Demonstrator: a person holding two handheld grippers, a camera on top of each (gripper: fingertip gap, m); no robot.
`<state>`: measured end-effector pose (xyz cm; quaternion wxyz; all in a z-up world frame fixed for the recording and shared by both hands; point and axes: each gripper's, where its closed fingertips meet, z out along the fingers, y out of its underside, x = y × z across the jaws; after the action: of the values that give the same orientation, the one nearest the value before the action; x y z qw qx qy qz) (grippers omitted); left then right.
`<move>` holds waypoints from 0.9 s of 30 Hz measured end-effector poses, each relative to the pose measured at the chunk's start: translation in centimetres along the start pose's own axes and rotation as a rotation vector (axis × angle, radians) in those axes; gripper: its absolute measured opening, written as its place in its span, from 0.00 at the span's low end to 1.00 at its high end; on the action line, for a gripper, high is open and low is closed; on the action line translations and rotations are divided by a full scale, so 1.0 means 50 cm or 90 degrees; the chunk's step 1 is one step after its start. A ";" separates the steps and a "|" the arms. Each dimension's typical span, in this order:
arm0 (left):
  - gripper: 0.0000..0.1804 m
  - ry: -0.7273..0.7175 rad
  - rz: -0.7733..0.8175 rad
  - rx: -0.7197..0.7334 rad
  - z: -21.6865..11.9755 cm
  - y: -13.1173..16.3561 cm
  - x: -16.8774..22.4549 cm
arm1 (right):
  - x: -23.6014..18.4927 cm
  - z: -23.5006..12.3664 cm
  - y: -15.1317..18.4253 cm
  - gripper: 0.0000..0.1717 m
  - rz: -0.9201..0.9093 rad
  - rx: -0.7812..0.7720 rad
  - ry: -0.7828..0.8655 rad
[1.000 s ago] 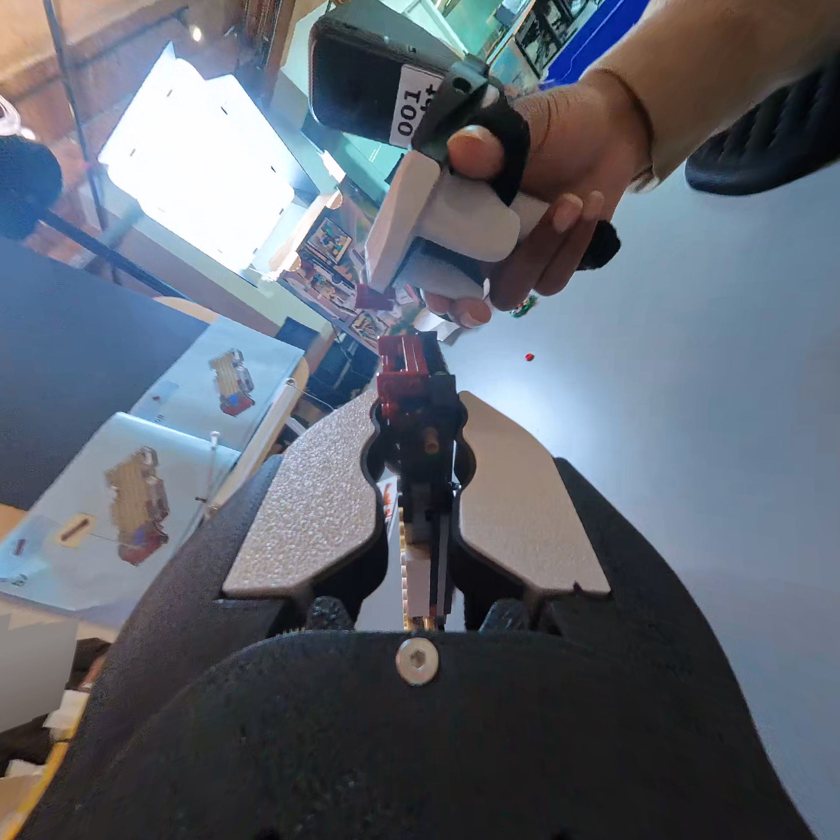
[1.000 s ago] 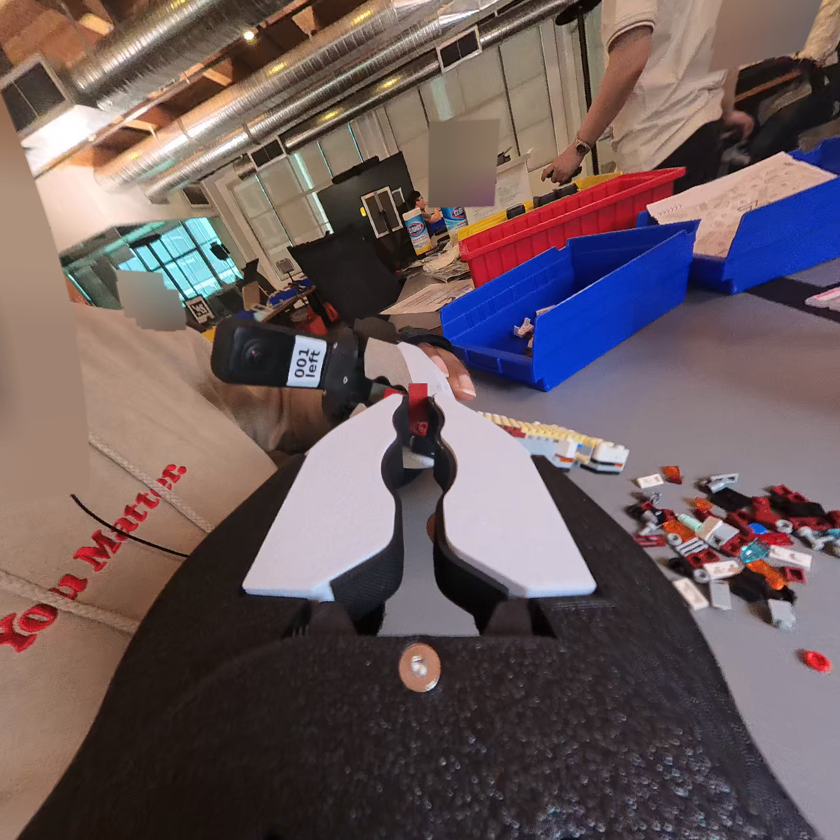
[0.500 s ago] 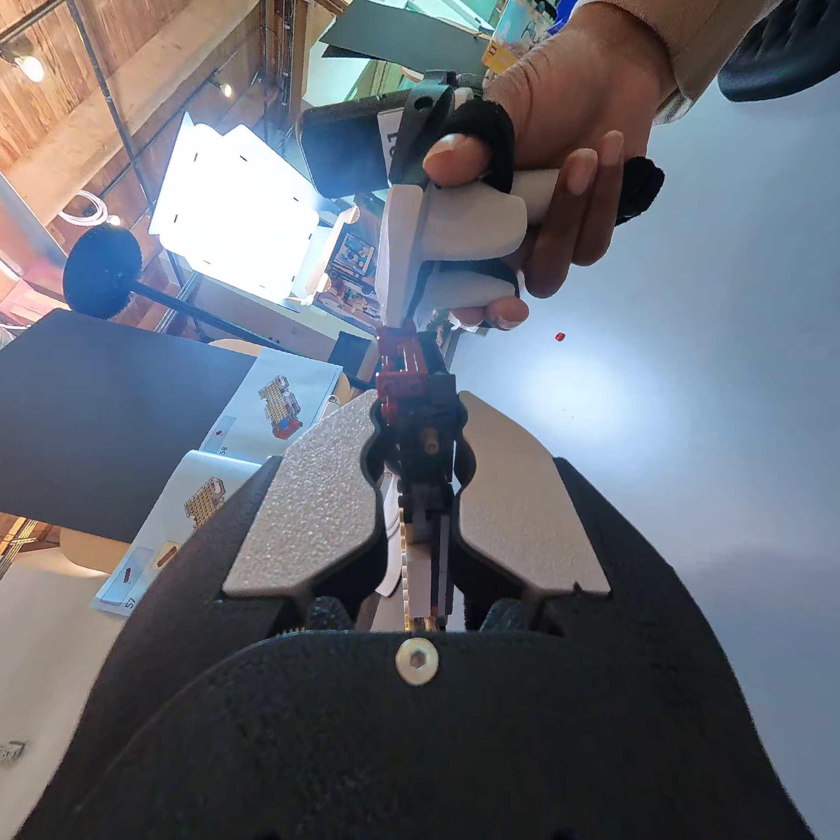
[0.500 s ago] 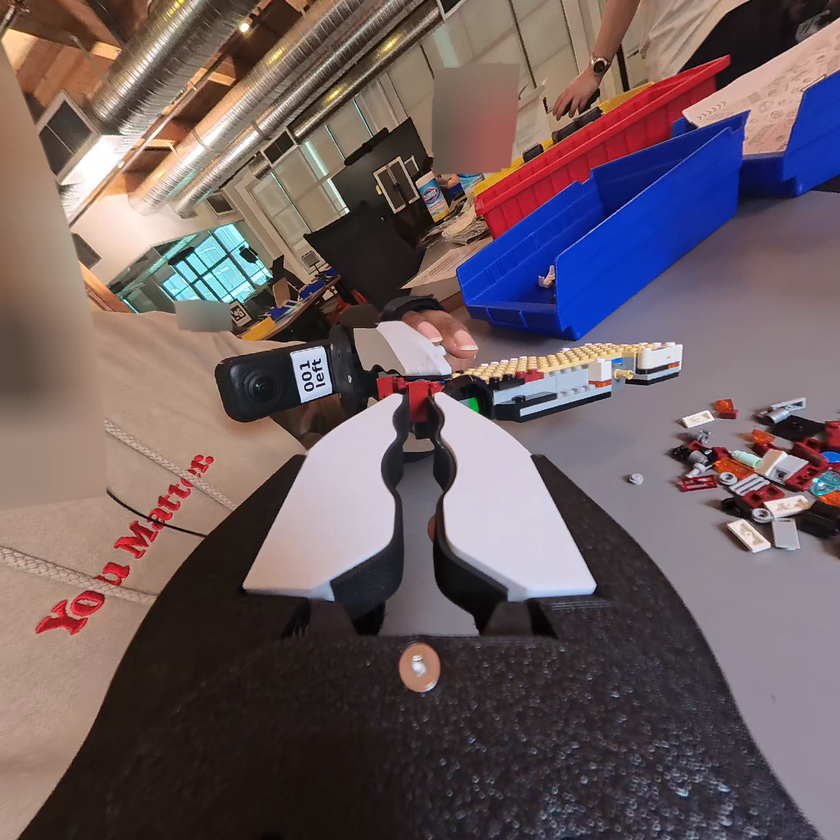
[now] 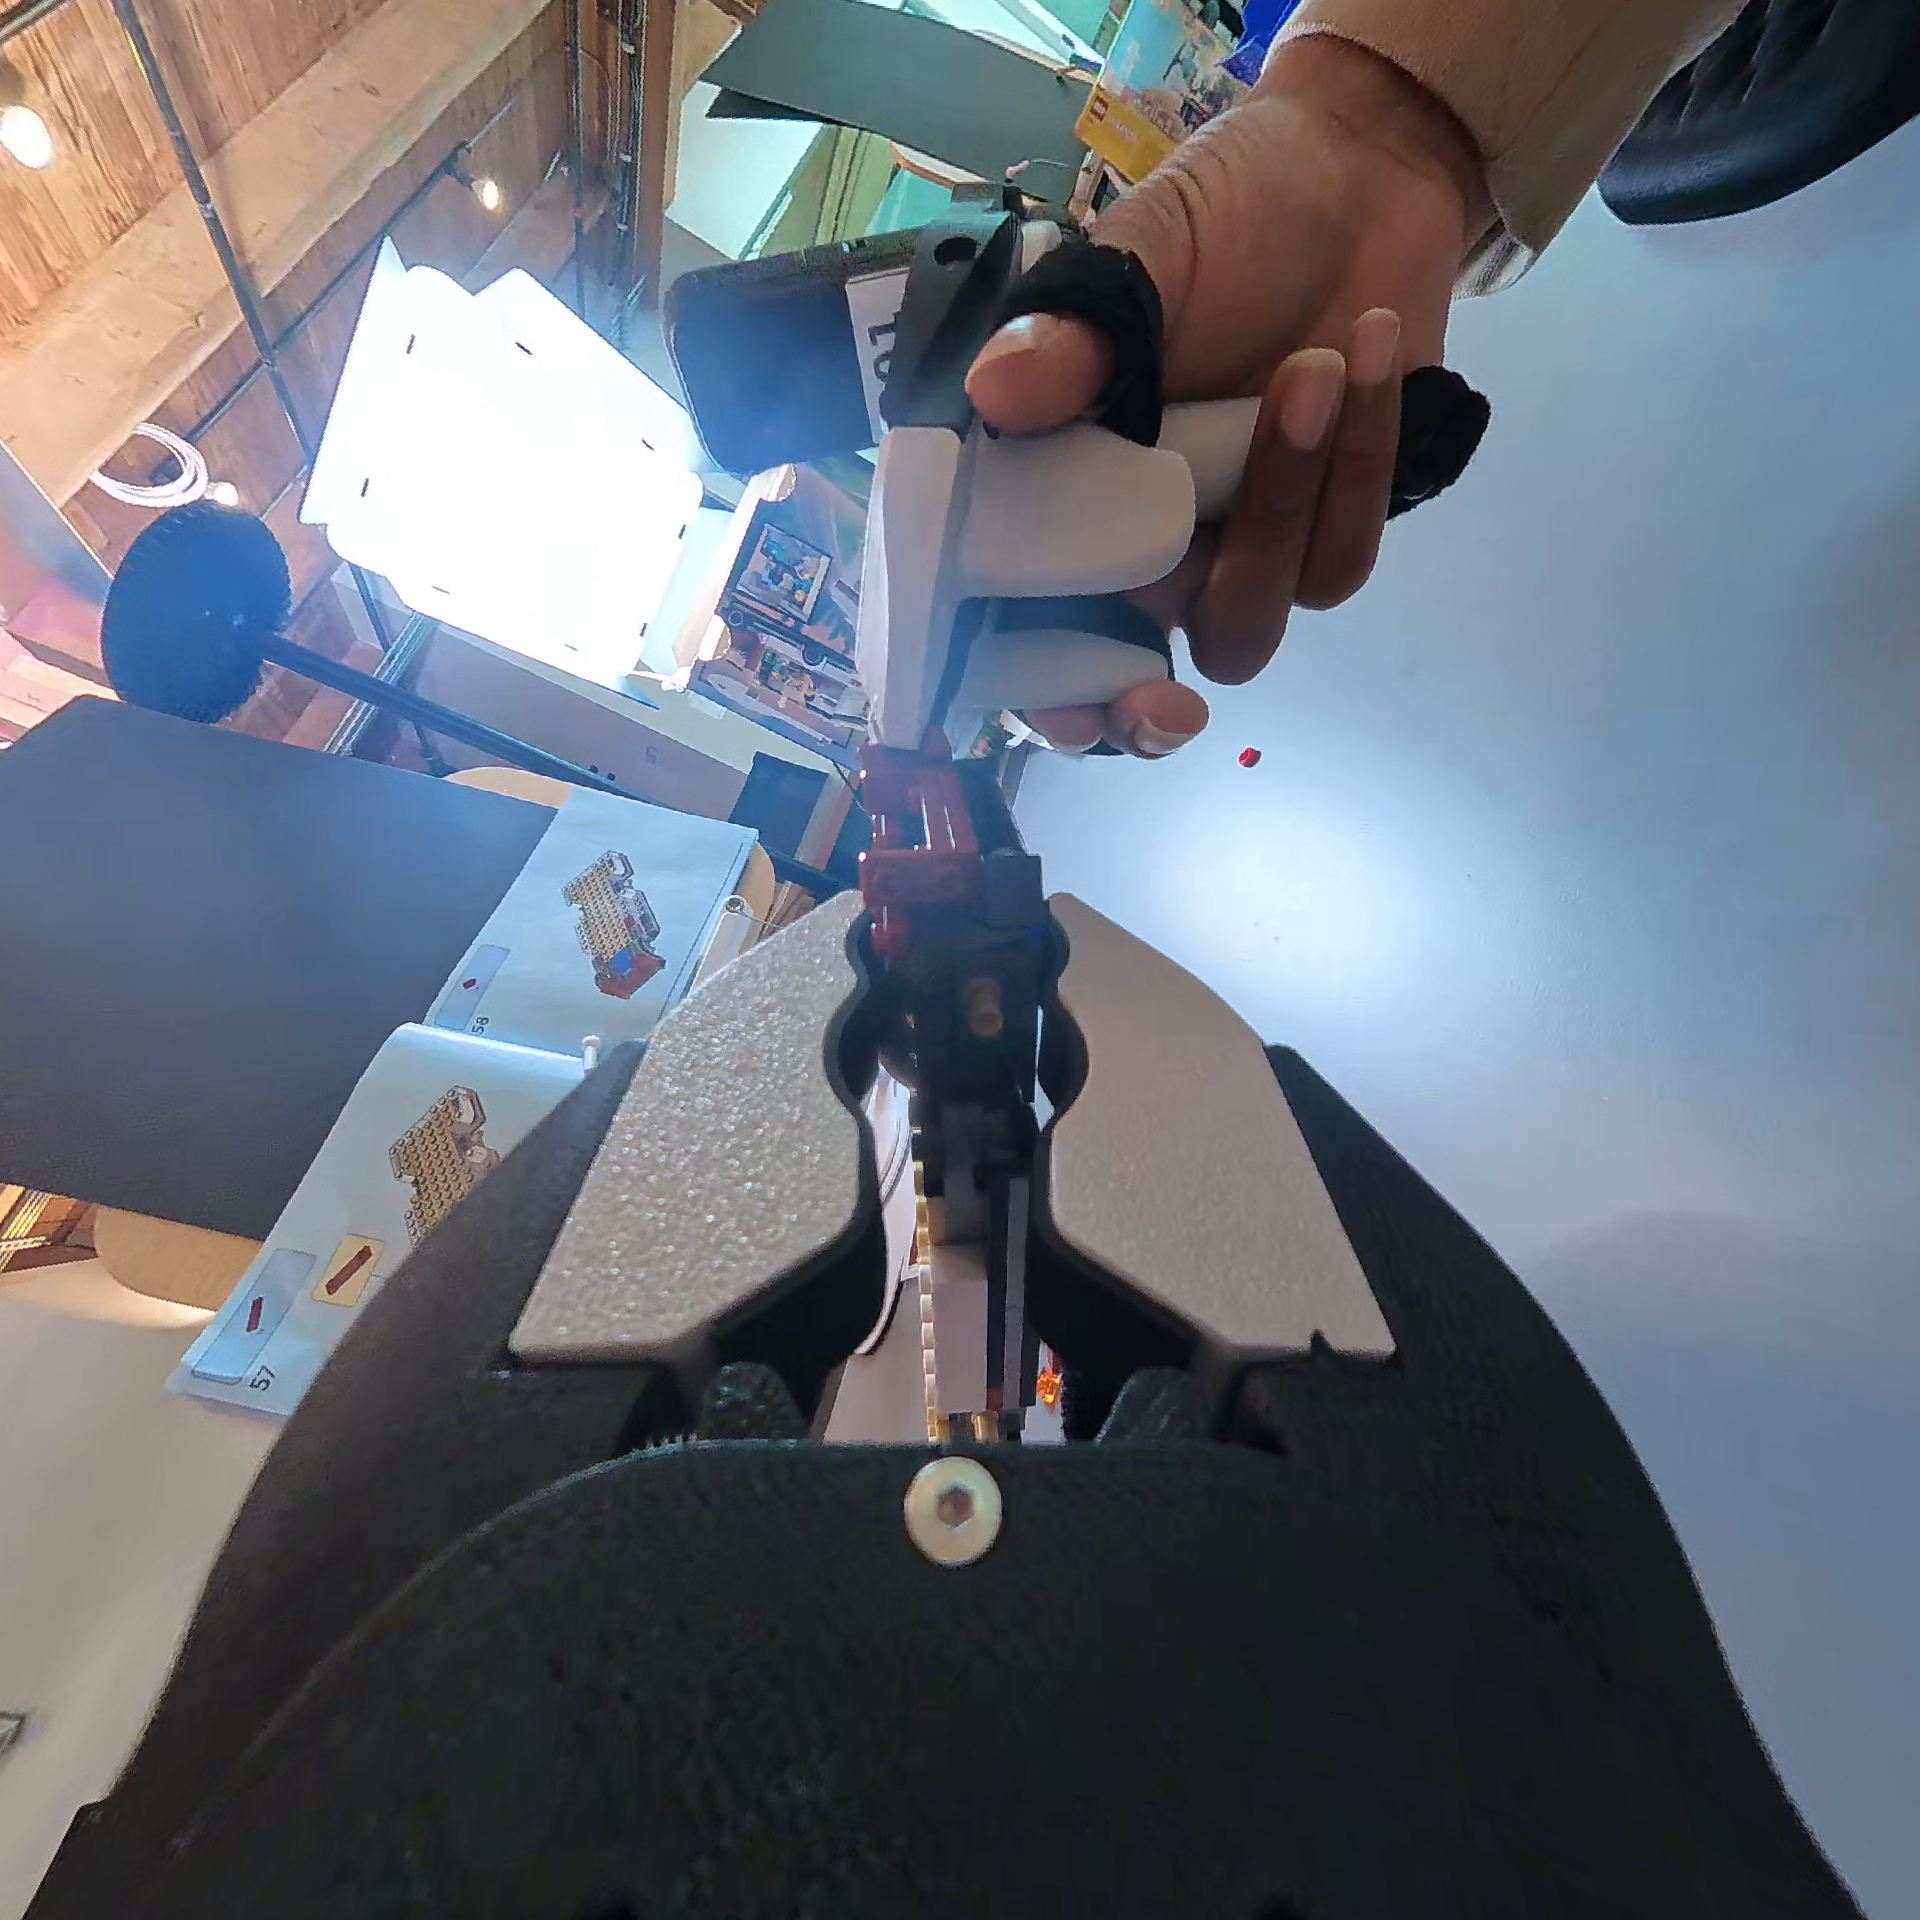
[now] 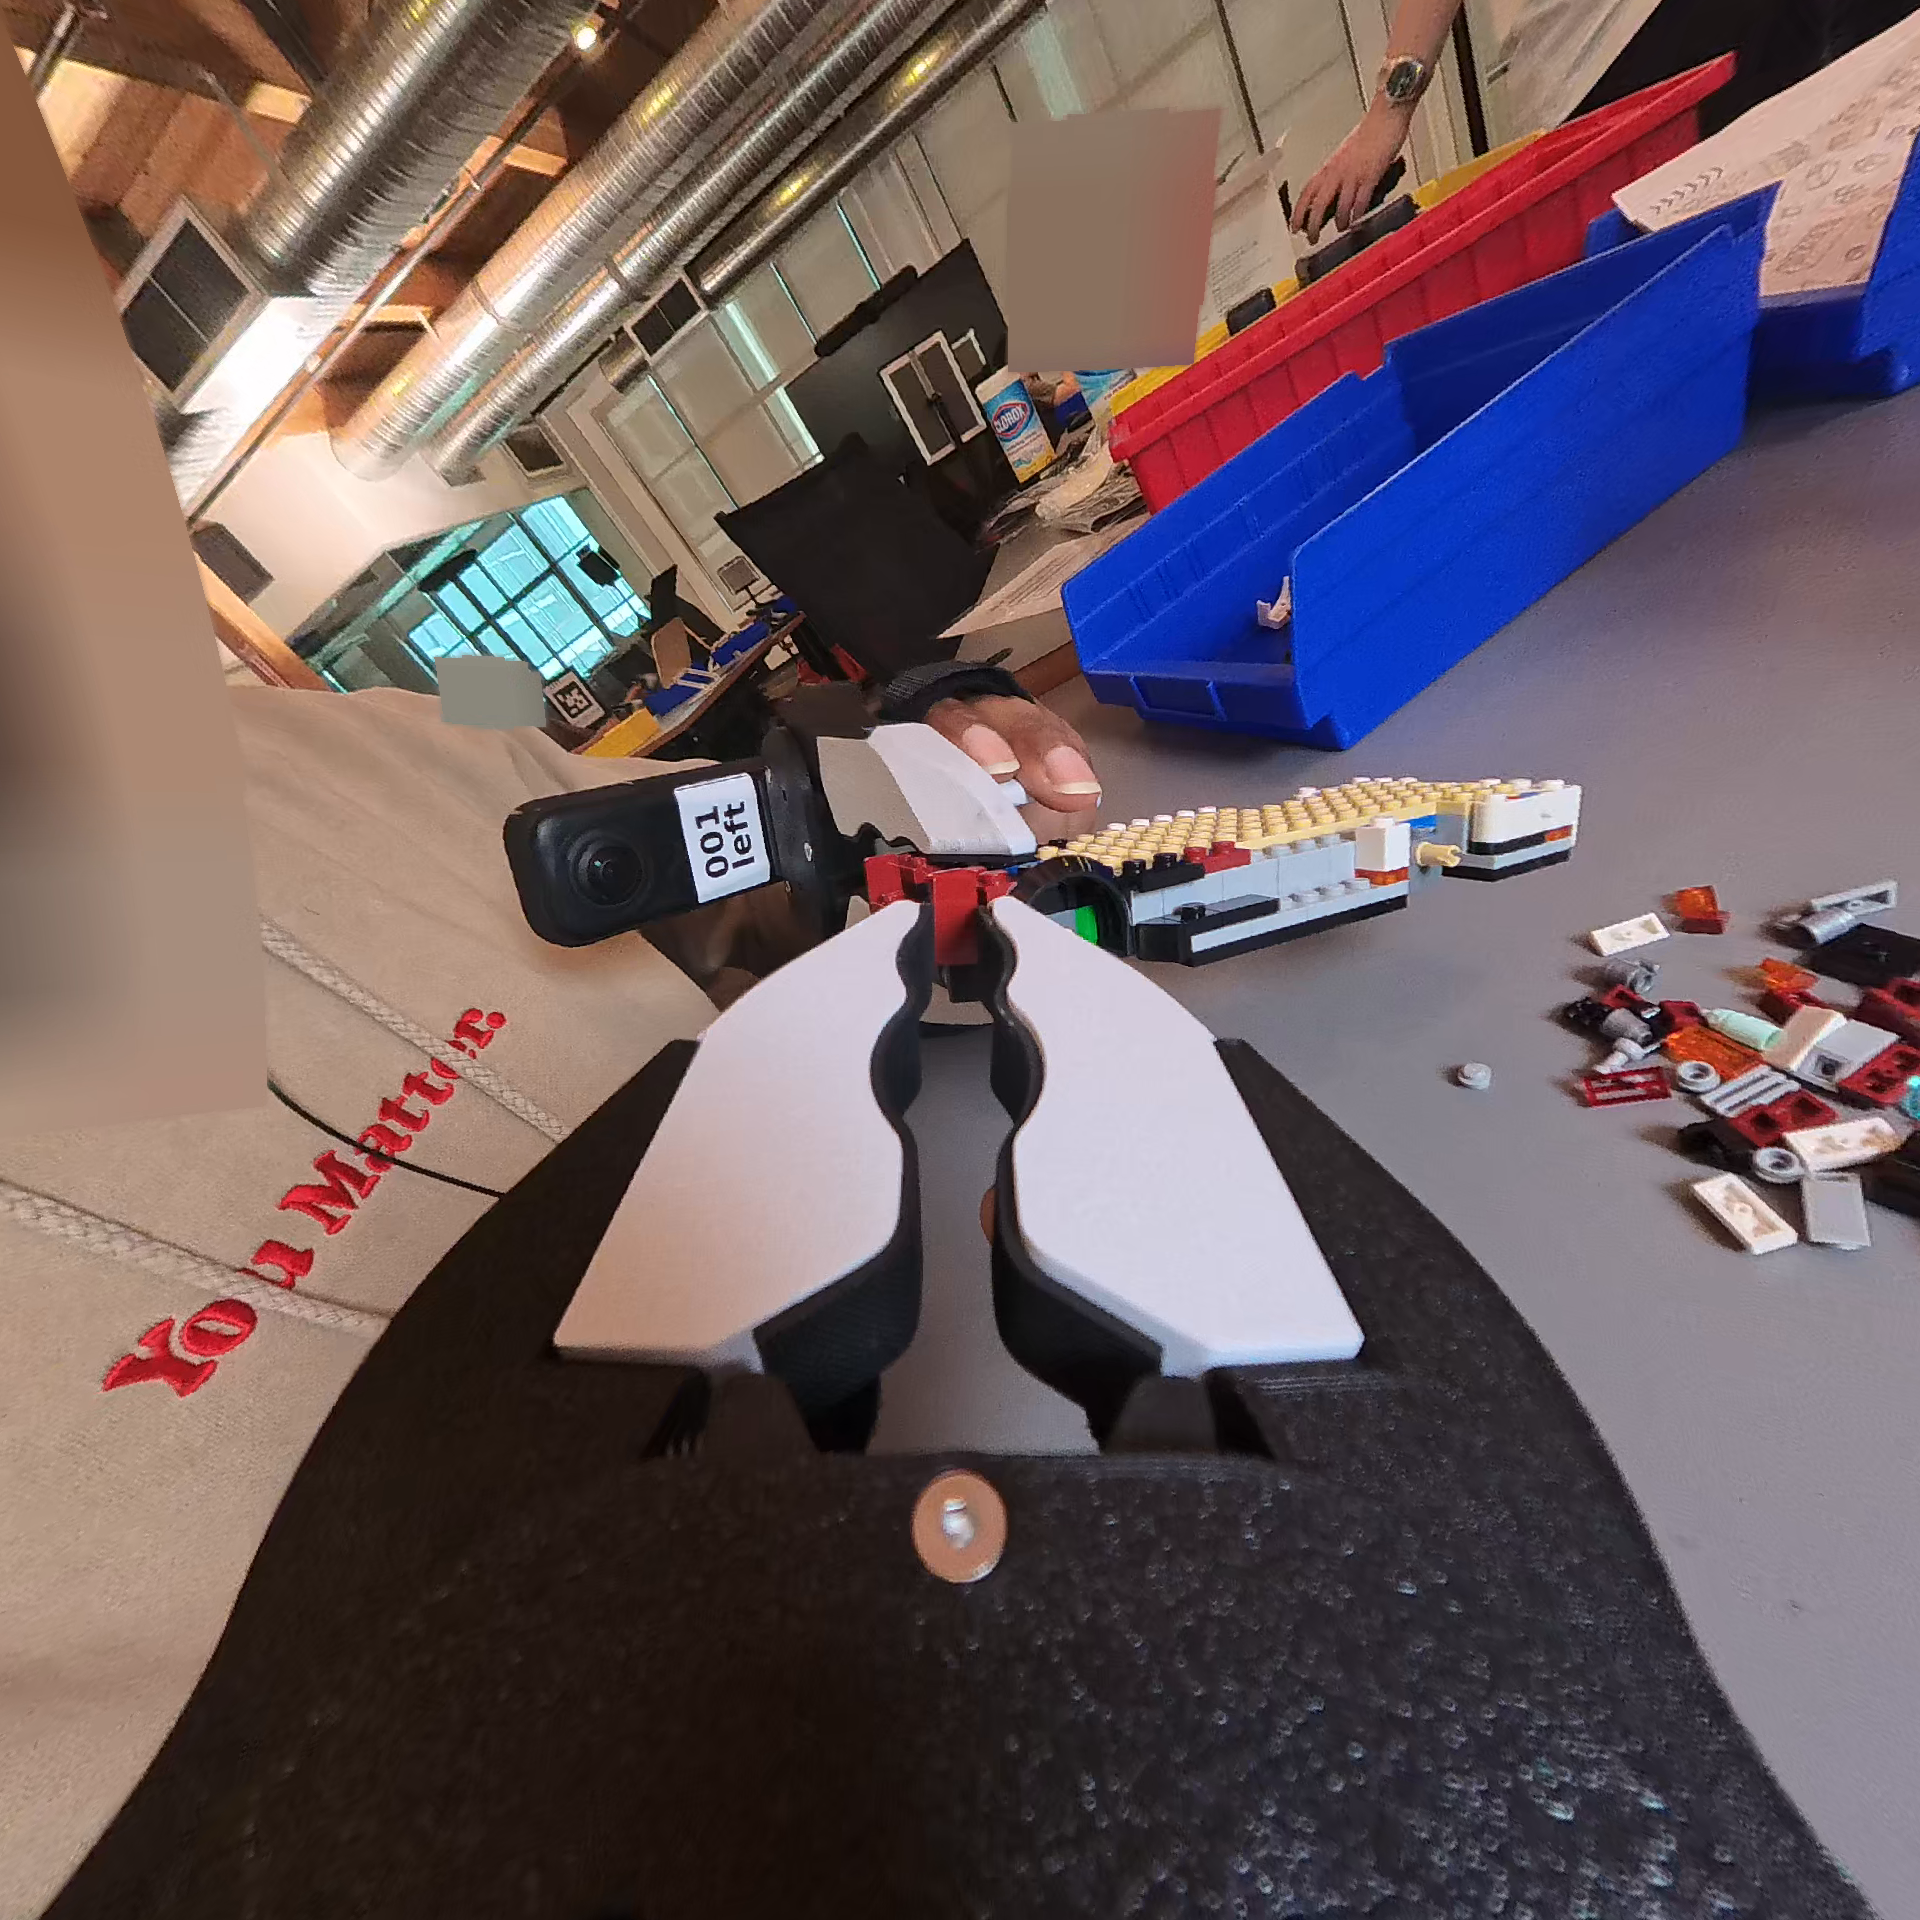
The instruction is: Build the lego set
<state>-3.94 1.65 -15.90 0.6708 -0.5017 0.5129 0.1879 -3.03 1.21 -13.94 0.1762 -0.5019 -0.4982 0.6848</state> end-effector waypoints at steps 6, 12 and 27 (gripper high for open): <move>0.15 0.001 -0.006 -0.001 0.000 0.002 0.003 | 0.005 0.002 0.003 0.04 -0.033 -0.010 0.029; 0.15 0.002 -0.007 -0.002 -0.002 0.002 0.004 | 0.005 0.004 0.004 0.04 -0.043 -0.012 0.036; 0.15 0.007 -0.014 -0.006 -0.004 0.007 0.008 | 0.012 0.006 0.007 0.03 -0.045 -0.013 0.045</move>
<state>-4.15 1.52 -16.39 0.6674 -0.5116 0.5101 0.1804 -3.43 1.33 -14.55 0.2127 -0.5094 -0.5159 0.6551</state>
